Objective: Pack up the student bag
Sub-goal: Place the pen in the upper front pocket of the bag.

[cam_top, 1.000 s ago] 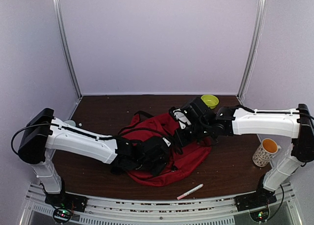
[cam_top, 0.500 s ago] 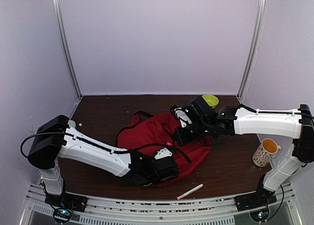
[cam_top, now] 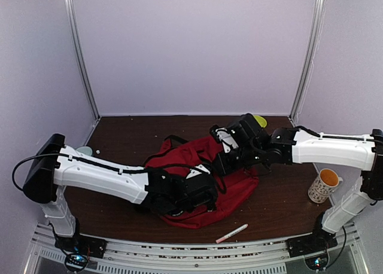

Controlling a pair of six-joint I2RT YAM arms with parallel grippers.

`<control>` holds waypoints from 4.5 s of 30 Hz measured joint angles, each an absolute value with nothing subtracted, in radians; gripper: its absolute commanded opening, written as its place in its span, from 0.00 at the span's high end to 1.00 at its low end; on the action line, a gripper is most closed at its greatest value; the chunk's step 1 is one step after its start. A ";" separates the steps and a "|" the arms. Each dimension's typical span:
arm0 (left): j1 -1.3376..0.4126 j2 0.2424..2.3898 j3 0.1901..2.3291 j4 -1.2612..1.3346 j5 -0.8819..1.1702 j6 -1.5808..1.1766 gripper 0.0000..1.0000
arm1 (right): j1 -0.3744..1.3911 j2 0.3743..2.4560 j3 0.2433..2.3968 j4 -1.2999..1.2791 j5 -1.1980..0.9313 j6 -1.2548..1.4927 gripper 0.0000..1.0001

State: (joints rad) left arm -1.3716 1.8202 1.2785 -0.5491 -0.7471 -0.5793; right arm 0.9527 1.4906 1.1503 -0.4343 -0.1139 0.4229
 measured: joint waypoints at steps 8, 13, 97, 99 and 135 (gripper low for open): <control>-1.325 1.789 1.280 -0.537 -0.693 -0.531 0.67 | 0.952 1.477 1.132 -0.434 -0.127 0.422 1.00; -1.321 1.714 1.136 -0.377 -0.554 -0.517 0.50 | 0.952 1.477 1.130 -0.432 -0.130 0.424 1.00; -1.069 1.929 1.288 0.044 0.209 -0.942 0.53 | 0.880 1.359 1.108 -0.514 -0.328 0.450 1.00; -1.063 1.938 1.268 0.099 0.234 -0.949 0.47 | 0.873 1.358 1.106 -0.520 -0.343 0.448 1.00; -1.449 1.878 1.343 -0.339 0.011 -0.171 0.33 | 0.699 1.396 1.038 -0.455 -0.315 0.504 1.00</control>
State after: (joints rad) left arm -1.4494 1.8778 1.3434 -0.3389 0.0113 -0.1711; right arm 0.6987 1.3964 1.0382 -0.4553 -0.3145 0.5041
